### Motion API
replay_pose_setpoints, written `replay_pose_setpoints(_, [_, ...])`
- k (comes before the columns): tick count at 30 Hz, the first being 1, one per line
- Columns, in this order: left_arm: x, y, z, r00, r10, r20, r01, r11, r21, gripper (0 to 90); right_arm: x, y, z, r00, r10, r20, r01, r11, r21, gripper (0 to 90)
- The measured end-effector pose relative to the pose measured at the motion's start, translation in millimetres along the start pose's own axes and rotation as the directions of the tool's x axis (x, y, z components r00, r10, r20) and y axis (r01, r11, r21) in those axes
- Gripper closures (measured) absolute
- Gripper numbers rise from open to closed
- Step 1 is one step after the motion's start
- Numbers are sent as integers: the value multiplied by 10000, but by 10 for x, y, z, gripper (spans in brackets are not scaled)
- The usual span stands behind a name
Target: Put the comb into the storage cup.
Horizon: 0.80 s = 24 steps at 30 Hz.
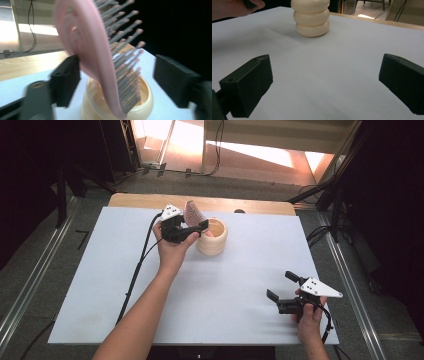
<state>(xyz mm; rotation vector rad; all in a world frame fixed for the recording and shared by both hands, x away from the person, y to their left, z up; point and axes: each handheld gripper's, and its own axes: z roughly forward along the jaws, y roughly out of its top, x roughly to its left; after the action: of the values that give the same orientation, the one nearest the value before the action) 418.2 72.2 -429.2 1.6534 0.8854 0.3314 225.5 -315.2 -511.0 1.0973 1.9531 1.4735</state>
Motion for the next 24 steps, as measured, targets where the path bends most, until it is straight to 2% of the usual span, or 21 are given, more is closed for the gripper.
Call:
replay_pose_setpoints(3, [2,-8,-17,10000,-20,73,20,10000,-51,106,0,-1,1,10000,0,11,0,10000,2,0])
replay_pose_setpoints(5, [6,-15,-32,9997,-75,238,77,9999,-81,44,0,-1,1,10000,4,15,-4,10000,6,0])
replay_pose_setpoints(7, [4,-26,-47,9990,42,451,-44,10000,25,0,1,0,1,10000,9,14,-9,10000,11,0])
replay_pose_setpoints(8, [-2,-31,-58,9983,41,580,-42,10000,23,0,1,0,2,10000,8,17,-8,10000,12,0])
replay_pose_setpoints(10, [-28,-37,-93,9986,188,494,-185,9998,-59,0,0,-1,2,10000,5,11,-5,10000,15,0])
replay_pose_setpoints(11, [-32,-39,-108,9979,190,617,-185,9998,-76,0,1,-1,4,10000,9,3,-9,10000,8,0])
replay_pose_setpoints(14, [-40,-48,-140,9974,351,625,-351,9994,-6,0,-1,-1,8,10000,-16,19,16,10000,21,0])
replay_pose_setpoints(24, [-31,-114,-306,9963,478,718,-475,9989,-58,0,4,-1,14,10000,-29,57,29,10000,64,0])
